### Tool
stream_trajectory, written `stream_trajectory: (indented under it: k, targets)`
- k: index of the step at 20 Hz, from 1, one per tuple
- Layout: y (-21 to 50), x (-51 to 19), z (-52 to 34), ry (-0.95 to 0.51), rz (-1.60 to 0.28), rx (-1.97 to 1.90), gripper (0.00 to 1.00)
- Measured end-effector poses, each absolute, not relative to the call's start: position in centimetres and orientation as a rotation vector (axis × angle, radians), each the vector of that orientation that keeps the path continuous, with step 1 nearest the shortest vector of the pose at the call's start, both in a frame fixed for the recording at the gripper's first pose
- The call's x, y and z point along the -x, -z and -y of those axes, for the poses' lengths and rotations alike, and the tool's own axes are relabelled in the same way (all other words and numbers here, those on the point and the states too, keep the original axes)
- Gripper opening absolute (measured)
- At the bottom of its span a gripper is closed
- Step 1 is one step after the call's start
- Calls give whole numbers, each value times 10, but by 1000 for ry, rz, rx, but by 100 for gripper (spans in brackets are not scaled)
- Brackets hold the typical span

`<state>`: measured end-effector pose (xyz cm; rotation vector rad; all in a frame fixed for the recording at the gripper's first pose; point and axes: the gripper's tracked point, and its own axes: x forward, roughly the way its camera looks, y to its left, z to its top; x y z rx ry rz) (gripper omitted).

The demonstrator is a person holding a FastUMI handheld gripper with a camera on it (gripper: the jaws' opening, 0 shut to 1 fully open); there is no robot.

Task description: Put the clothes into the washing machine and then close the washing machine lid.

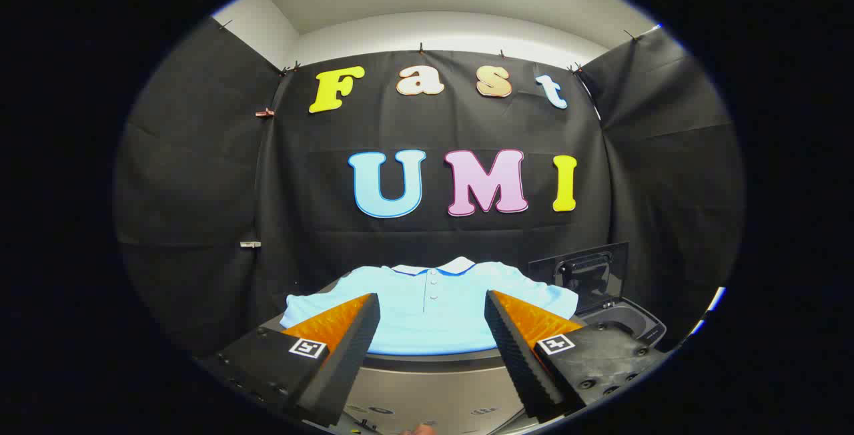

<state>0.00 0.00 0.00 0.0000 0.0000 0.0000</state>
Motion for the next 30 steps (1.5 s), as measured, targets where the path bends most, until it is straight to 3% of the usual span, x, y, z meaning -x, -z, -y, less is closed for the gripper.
stream_trajectory:
  k: [20, 30]
  targets:
    - [-1, 0, -13, -21, -7, 28, 98]
    - [-6, -52, -3, 22, -72, 12, 98]
